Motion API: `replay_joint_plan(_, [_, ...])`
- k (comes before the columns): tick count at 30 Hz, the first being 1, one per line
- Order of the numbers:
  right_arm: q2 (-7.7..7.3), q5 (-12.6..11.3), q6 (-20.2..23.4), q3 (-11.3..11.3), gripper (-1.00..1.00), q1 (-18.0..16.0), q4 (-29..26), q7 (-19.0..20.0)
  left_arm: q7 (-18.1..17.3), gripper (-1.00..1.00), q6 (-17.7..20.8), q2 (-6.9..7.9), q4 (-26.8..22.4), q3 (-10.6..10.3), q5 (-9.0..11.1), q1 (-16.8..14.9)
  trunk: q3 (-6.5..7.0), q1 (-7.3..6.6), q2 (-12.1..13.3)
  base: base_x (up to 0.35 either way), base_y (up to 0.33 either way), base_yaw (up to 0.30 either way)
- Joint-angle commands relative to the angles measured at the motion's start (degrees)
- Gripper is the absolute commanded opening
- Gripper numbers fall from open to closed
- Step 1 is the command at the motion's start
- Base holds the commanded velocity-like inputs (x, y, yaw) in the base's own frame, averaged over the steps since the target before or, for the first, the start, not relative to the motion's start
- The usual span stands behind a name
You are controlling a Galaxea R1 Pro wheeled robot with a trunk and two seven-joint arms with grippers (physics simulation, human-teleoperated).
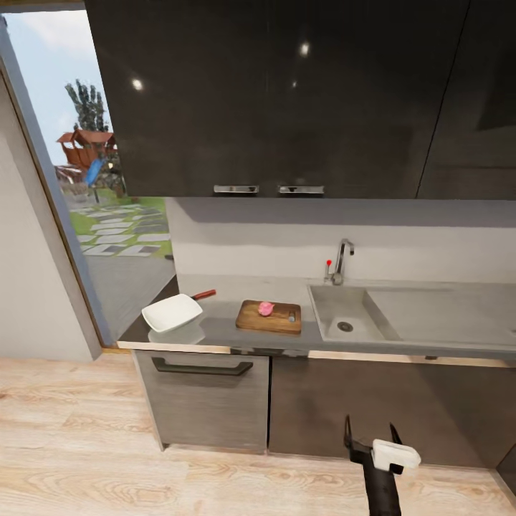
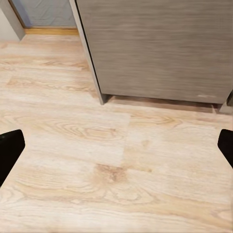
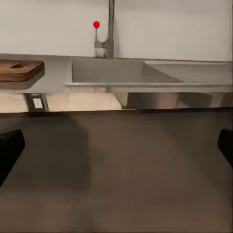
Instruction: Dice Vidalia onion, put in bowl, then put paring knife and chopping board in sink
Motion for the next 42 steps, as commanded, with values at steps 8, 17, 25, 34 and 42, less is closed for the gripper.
replay_joint_plan(8, [0.31,0.3,21.4,3.2,1.0,-0.1,-21.9,-0.4,0.3,1.0,-0.1,-0.11,1.3,-0.3,0.3,0.0,-0.02,0.02,0.0,0.0,0.0,0.0])
replay_joint_plan(17, [0.38,0.3,33.7,7.2,1.0,-5.3,-26.2,-0.6,0.3,1.0,-0.1,-0.12,1.6,-0.3,0.3,0.0,-0.02,0.02,0.0,0.0,0.0,0.0])
replay_joint_plan(25, [0.4,0.2,45.2,7.6,1.0,-15.0,-26.7,-0.6,0.2,1.0,-0.1,-0.28,1.8,-0.3,0.3,0.0,-0.02,0.02,0.0,0.0,0.0,0.0])
replay_joint_plan(34, [0.49,0.2,54.2,10.4,1.0,-25.3,-25.6,-0.6,0.0,1.0,-0.1,-0.46,1.9,-0.3,0.3,0.0,-0.02,0.02,0.0,0.0,0.0,0.0])
replay_joint_plan(42, [1.0,0.2,59.8,13.3,1.0,-37.8,-12.6,-0.6,0.0,1.0,-0.1,-0.49,1.9,-0.3,0.4,0.0,-0.02,0.02,0.0,0.0,0.0,0.0])
